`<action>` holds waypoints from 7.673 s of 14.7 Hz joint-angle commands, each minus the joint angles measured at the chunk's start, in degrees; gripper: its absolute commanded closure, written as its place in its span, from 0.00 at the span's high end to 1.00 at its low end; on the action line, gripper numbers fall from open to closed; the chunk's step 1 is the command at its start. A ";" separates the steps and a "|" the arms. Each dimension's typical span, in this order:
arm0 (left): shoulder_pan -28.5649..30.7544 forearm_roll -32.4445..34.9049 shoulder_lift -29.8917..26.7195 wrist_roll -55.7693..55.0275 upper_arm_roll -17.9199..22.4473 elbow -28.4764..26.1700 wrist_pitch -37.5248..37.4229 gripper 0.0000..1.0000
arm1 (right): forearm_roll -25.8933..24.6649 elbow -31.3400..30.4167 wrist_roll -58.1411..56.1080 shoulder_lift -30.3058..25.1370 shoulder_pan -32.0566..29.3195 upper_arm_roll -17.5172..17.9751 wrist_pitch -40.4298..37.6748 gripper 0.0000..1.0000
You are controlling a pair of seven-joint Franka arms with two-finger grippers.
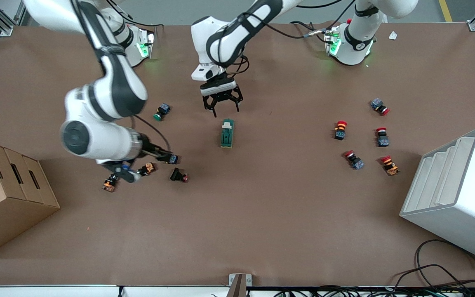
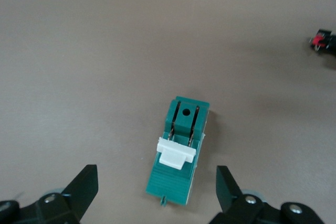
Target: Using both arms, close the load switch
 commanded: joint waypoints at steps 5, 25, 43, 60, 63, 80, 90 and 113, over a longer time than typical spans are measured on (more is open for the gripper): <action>-5.36 23.91 3.85 -27.12 0.43 -8.39 -0.19 0.99 | 10.53 -8.56 10.73 4.46 12.28 -0.57 17.62 1.00; -9.67 38.07 11.68 -28.89 2.72 -5.14 -11.53 1.00 | 14.24 -10.78 20.14 11.14 25.66 -0.66 34.60 1.00; -9.67 38.25 12.29 -29.51 2.90 -4.70 -11.53 1.00 | 14.24 -0.75 19.79 13.51 20.21 -0.75 25.99 1.00; -7.39 36.76 11.15 -30.03 2.55 -3.12 -11.01 1.00 | 13.72 4.08 19.17 18.79 18.80 -1.01 26.51 1.00; -7.47 36.76 11.59 -30.30 2.46 -2.85 -11.01 1.00 | 13.45 6.53 17.95 18.35 16.53 -1.01 24.85 1.00; -5.54 5.34 9.48 3.31 2.02 15.49 -8.99 1.00 | -18.36 8.56 -36.80 -5.28 -14.84 -1.28 -14.25 1.00; 11.92 -23.24 -8.16 41.63 1.93 17.10 -8.81 1.00 | -21.61 14.43 -51.58 -11.45 -24.44 -1.54 -25.94 1.00; 54.57 -62.82 -41.39 111.44 7.90 4.38 -26.12 1.00 | -17.31 3.14 -46.57 -26.63 -24.44 -0.92 -27.11 1.00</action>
